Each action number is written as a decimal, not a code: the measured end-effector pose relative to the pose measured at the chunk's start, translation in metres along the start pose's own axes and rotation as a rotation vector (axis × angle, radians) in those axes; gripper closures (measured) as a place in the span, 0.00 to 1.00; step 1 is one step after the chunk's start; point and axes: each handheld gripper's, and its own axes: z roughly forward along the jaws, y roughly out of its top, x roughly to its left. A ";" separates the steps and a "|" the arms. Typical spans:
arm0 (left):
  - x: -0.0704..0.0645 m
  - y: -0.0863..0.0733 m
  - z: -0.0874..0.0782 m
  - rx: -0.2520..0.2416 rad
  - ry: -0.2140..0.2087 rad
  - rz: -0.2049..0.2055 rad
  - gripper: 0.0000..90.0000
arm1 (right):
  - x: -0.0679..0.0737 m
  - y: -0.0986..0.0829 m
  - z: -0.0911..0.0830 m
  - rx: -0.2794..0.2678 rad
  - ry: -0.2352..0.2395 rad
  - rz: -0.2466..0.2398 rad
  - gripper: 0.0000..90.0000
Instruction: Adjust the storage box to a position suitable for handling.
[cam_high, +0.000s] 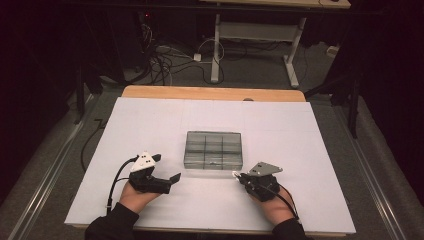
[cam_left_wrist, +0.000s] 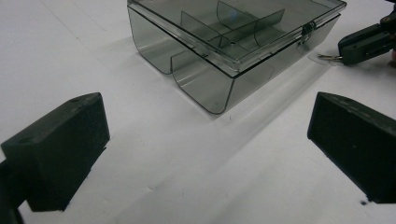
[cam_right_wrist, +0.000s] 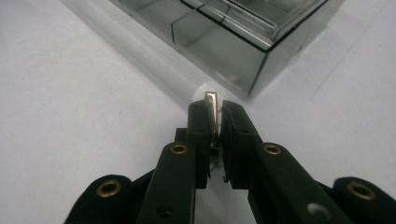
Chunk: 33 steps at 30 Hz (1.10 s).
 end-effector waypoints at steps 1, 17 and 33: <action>0.000 0.000 0.000 0.000 0.000 0.000 0.00 | 0.000 0.000 0.000 0.000 0.000 0.000 0.94; -0.002 0.001 0.002 0.005 -0.018 0.007 0.00 | -0.012 -0.035 -0.039 -0.014 -0.016 0.068 0.89; -0.002 0.001 0.003 0.004 -0.073 -0.022 0.11 | -0.020 -0.033 -0.043 -0.200 -0.014 0.119 0.70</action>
